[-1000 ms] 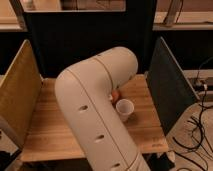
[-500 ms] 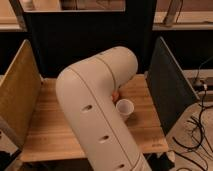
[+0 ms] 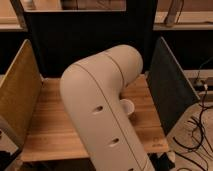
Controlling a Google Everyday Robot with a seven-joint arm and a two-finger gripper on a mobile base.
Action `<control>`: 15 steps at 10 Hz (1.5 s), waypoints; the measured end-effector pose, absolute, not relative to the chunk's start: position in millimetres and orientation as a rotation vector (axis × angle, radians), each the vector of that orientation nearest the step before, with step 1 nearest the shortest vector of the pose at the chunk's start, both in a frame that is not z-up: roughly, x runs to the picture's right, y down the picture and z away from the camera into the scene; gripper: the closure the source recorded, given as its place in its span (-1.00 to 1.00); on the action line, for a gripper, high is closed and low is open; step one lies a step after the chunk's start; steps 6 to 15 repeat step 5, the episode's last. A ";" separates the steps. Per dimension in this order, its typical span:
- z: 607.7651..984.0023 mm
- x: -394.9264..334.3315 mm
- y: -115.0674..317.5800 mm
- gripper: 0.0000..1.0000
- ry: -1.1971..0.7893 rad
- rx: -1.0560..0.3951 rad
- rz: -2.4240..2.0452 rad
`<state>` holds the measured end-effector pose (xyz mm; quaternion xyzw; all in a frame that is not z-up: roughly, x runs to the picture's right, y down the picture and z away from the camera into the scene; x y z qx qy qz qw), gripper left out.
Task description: Wipe the white sponge on the table
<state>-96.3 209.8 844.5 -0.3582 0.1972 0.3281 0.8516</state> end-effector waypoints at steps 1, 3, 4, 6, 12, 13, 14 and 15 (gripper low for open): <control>847.2 -80.6 199.1 0.78 0.437 -0.720 0.710; 856.9 -62.5 177.2 0.78 0.457 -0.667 0.744; 861.4 -59.3 168.1 0.78 0.456 -0.648 0.755; 866.8 -58.5 152.2 0.78 0.440 -0.620 0.776; 866.8 -58.5 152.2 0.78 0.440 -0.620 0.776; 866.8 -58.5 152.2 0.78 0.440 -0.620 0.776; 866.8 -58.5 152.2 0.78 0.440 -0.620 0.776; 866.8 -58.5 152.2 0.78 0.440 -0.620 0.776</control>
